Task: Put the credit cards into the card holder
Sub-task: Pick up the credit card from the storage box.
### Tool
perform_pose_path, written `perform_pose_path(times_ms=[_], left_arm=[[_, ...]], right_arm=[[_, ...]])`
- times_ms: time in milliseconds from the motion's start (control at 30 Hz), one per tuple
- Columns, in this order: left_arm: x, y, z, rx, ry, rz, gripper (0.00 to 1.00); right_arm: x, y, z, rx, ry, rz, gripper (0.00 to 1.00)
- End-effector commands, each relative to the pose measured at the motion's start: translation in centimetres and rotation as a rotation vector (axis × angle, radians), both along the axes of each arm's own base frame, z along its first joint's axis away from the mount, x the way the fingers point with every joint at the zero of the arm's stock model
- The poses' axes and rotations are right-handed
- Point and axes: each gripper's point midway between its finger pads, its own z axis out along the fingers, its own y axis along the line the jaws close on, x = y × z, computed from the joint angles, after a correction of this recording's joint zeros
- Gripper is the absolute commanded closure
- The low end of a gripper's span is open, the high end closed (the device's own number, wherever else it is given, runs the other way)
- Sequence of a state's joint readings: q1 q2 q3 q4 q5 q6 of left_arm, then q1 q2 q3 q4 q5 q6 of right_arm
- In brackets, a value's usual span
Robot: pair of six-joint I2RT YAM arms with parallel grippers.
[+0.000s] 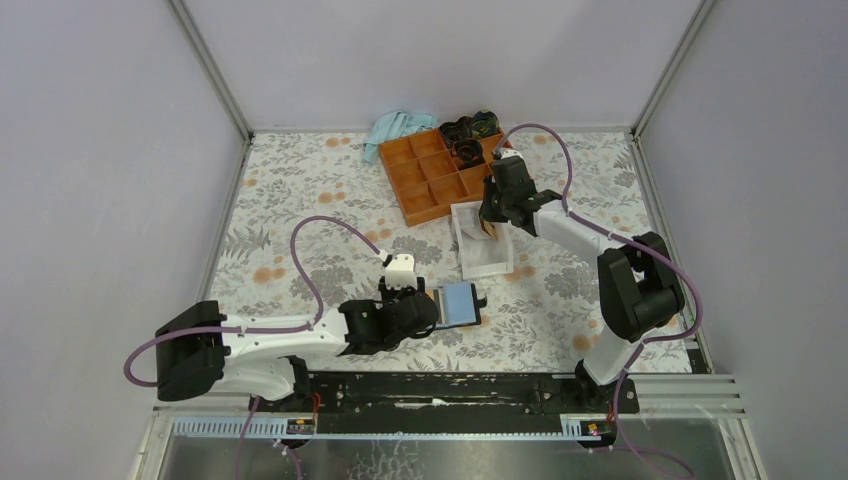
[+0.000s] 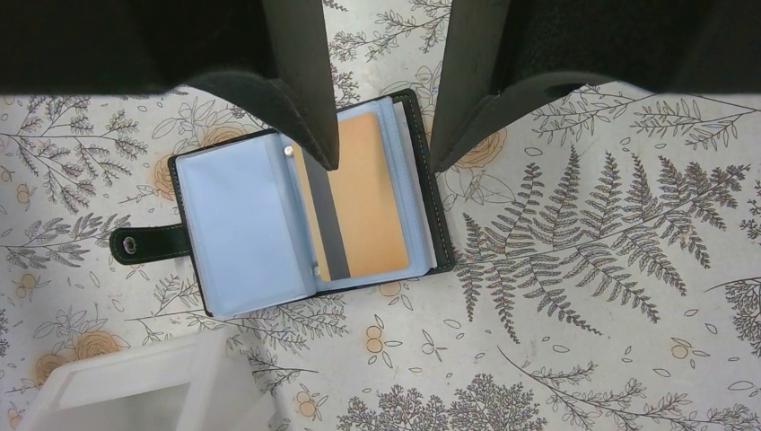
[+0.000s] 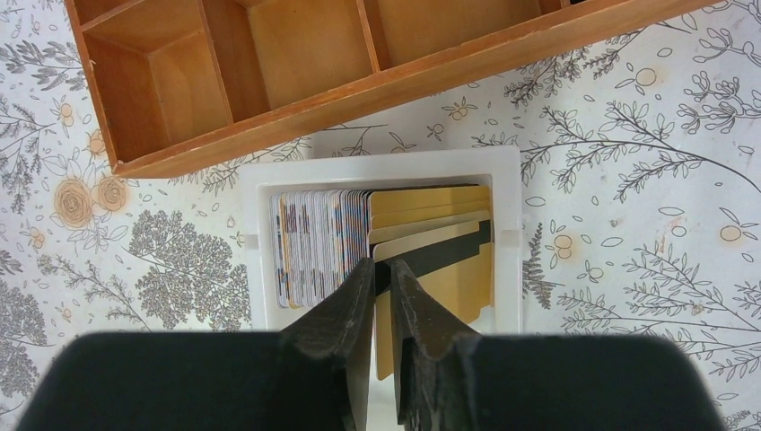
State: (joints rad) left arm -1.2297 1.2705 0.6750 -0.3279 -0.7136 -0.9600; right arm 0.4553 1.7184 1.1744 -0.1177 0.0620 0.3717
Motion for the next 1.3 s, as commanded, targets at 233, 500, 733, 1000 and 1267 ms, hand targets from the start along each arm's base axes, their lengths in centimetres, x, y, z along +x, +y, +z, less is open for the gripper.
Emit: perform_pose_path(times_ms=[233,500,733,1000,1267], left_arm=[[0.6,-1.0,0.9,-0.036,-0.025,0.001,0.51],[0.7,-1.2,1.0,-0.041,-0.027,0.000,0.52],[0.7,-1.4,1.1,-0.043,-0.028,-0.003,0.52],[0.9,-1.6,1.2,-0.042,-0.035,-0.008,0.52],[1.2,-2.1,2.1,-0.051,-0.053,-0.008,0.50]], right_arm=[[-0.1,-1.3,1.5,-0.042,-0.039,-0.023,0.83],[-0.5,-3.5,0.6,-0.164,-0.023,-0.049,0.84],[-0.6,-4.7,0.3,-0.242,-0.014,-0.055,0.88],[-0.8,-5.0,-0.1,-0.273,0.014,-0.043,0.91],[-0.9,-5.0,1.5,-0.273,-0.004,-0.033,1.00]])
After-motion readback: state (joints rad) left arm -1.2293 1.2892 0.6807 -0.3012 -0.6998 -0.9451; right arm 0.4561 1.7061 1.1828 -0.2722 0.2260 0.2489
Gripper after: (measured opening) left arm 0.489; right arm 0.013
